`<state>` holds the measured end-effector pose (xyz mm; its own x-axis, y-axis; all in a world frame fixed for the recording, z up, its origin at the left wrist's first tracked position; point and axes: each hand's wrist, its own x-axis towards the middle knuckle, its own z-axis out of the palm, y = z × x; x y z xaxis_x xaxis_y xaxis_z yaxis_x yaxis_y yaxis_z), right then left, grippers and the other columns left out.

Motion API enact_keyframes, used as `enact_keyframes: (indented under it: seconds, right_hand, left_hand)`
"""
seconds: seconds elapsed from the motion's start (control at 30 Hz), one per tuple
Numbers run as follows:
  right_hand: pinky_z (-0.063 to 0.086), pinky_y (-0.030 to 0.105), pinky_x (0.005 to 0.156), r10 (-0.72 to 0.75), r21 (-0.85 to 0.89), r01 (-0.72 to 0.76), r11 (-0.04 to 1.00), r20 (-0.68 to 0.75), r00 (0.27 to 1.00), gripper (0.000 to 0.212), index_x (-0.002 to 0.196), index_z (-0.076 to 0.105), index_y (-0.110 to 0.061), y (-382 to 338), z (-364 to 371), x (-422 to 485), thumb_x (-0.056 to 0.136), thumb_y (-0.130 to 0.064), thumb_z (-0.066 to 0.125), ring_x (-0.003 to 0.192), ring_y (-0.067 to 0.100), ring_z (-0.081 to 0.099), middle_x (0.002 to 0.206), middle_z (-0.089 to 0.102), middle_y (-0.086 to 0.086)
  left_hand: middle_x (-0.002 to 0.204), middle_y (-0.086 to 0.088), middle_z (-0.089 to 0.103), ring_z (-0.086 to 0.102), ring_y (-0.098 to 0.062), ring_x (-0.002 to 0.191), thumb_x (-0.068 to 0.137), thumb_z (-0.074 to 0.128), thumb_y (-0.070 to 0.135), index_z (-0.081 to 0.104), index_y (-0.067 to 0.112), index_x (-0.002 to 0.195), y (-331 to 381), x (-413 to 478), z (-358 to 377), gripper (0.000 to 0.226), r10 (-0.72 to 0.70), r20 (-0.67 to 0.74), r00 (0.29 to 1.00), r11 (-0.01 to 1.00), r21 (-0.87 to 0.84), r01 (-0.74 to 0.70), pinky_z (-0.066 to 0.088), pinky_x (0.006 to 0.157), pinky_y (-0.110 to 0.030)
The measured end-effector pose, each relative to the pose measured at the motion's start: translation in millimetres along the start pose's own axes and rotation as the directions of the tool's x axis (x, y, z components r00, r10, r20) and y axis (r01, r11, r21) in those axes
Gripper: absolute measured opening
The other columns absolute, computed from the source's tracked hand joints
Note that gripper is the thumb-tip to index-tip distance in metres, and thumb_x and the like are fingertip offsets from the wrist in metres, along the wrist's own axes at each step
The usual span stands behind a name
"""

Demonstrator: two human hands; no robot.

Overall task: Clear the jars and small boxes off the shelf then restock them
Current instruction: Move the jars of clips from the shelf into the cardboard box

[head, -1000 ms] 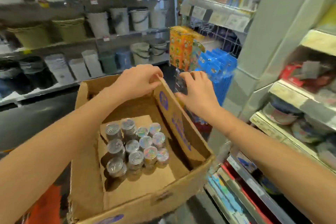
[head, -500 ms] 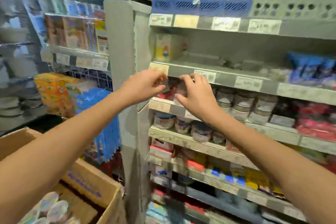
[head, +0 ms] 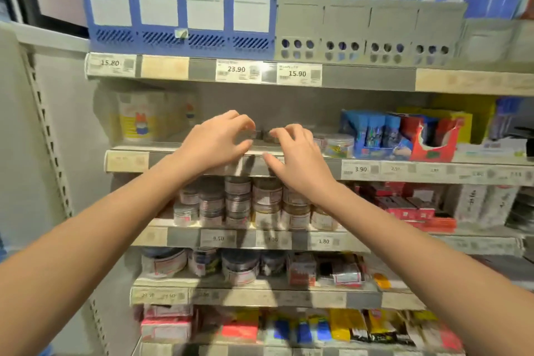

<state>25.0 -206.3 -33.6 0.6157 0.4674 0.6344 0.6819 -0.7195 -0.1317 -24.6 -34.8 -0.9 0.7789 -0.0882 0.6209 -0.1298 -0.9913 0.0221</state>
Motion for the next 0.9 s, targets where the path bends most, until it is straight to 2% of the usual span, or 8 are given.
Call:
enact_keyframes:
  seconds: [0.17,0.27,0.33,0.47,0.53,0.67,0.8,0.9]
  right_hand:
    - [0.033,0.043,0.101,0.024,-0.053,-0.025,0.998,-0.018,1.0,0.043,0.135,0.043,-0.018,18.8,5.7,43.8,0.095,-0.035,0.048,0.124,0.034,0.036,0.131,0.042,0.014]
    - [0.041,0.044,0.096,0.114,-0.054,-0.108,0.993,0.132,0.985,0.042,0.133,0.045,-0.014,25.2,11.5,70.2,0.096,-0.032,0.046,0.117,0.038,0.046,0.128,0.049,0.017]
    - [0.045,0.04,0.091,0.163,-0.059,-0.152,0.987,0.255,0.953,0.037,0.124,0.053,-0.009,30.9,16.0,86.9,0.096,-0.032,0.046,0.113,0.034,0.053,0.126,0.055,0.015]
    - [0.026,0.04,0.111,0.207,-0.177,-0.131,0.975,0.534,0.82,0.054,0.148,0.03,-0.012,43.2,31.1,121.9,0.102,-0.041,0.032,0.141,0.028,0.028,0.155,0.028,0.008]
    - [0.02,0.041,0.115,0.145,-0.128,-0.091,0.988,0.517,0.843,0.061,0.152,0.018,-0.019,49.5,40.7,138.1,0.099,-0.04,0.04,0.145,0.029,0.017,0.159,0.017,0.005]
    - [0.037,0.049,0.106,0.057,-0.12,-0.006,0.993,0.427,0.903,0.06,0.138,0.038,-0.037,52.9,60.6,155.1,0.082,-0.04,0.058,0.134,0.038,0.033,0.147,0.035,0.006]
    - [0.046,0.04,0.095,0.042,-0.066,-0.014,0.998,0.435,0.9,0.053,0.136,0.041,-0.026,55.3,68.4,156.9,0.087,-0.028,0.061,0.117,0.032,0.05,0.134,0.049,0.007]
    - [0.046,0.038,0.094,0.034,-0.055,-0.013,0.998,0.405,0.914,0.051,0.137,0.042,-0.022,55.1,67.7,156.0,0.088,-0.021,0.06,0.115,0.031,0.052,0.133,0.05,0.007]
  left_hand:
    - [0.12,-0.002,0.057,0.056,-0.024,0.112,0.091,0.052,0.042,0.053,0.024,0.124,-12.6,49.3,27.7,0.038,-0.051,0.069,0.996,0.997,0.06,0.046,0.049,0.089,-0.043]
    - [0.117,-0.005,0.061,0.056,-0.026,0.107,0.09,0.048,0.055,0.057,0.012,0.12,-29.8,84.6,53.4,0.053,-0.195,0.217,0.957,0.978,0.12,0.172,0.044,0.083,-0.034]
    - [0.134,-0.002,0.051,0.048,-0.024,0.122,0.085,0.041,0.073,0.05,0.017,0.133,-34.6,103.5,66.1,0.075,-0.177,0.368,0.913,0.984,0.096,0.152,0.038,0.1,-0.034]
    - [0.146,-0.006,0.038,0.042,-0.028,0.129,0.091,0.059,0.035,0.033,0.023,0.145,-32.4,133.0,77.3,0.061,-0.052,0.306,0.951,0.979,0.202,-0.012,0.037,0.103,-0.034]
    - [0.146,-0.005,0.037,0.04,-0.026,0.129,0.09,0.061,0.027,0.032,0.019,0.146,-32.2,144.5,81.9,0.064,-0.049,0.362,0.931,0.979,0.201,-0.026,0.038,0.102,-0.035]
    - [0.134,-0.007,0.052,0.049,-0.026,0.12,0.081,0.066,0.014,0.038,0.017,0.142,-43.3,163.9,96.5,0.067,-0.109,0.484,0.868,0.988,0.15,0.04,0.043,0.099,-0.037]
    - [0.112,-0.012,0.063,0.061,-0.032,0.104,0.075,0.066,0.015,0.055,0.013,0.121,-51.3,167.8,105.2,0.048,-0.122,0.486,0.865,0.992,0.094,0.087,0.047,0.087,-0.037]
    - [0.1,-0.003,0.061,0.057,-0.02,0.088,0.078,0.069,0.021,0.054,0.017,0.119,-51.5,163.0,99.8,0.044,-0.113,0.471,0.875,0.993,0.081,0.085,0.044,0.073,-0.029]
